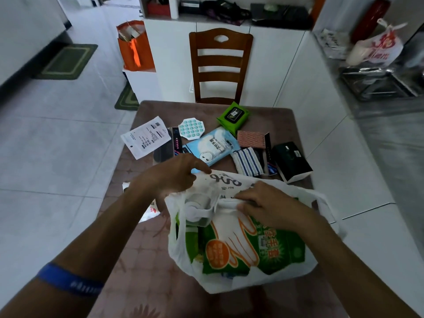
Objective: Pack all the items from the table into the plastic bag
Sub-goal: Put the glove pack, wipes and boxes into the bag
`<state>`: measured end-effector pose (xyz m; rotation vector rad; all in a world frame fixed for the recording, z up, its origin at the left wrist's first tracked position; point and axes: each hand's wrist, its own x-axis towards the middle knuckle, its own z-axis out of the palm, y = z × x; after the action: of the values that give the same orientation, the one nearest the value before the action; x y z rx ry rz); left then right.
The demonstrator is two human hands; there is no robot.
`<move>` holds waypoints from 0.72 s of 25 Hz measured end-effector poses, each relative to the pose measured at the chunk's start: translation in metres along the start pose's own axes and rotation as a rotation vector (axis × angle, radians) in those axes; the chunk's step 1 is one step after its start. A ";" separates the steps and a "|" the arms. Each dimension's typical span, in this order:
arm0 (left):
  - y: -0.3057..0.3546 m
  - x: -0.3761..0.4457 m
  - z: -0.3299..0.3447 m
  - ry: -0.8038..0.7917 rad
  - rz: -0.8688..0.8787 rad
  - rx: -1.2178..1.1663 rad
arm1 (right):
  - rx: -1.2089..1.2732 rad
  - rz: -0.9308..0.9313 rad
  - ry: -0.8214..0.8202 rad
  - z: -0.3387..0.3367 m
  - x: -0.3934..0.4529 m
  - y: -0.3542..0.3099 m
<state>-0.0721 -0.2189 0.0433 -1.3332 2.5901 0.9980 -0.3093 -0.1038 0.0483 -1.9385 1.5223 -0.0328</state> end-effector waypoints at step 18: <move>0.076 -0.138 0.068 0.667 -0.271 -0.330 | -0.304 0.406 0.860 -0.007 -0.096 0.007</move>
<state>-0.0584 -0.0506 0.0749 -2.3794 2.5939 1.1087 -0.3487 -0.0236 0.0856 -1.8917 2.5862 -0.5452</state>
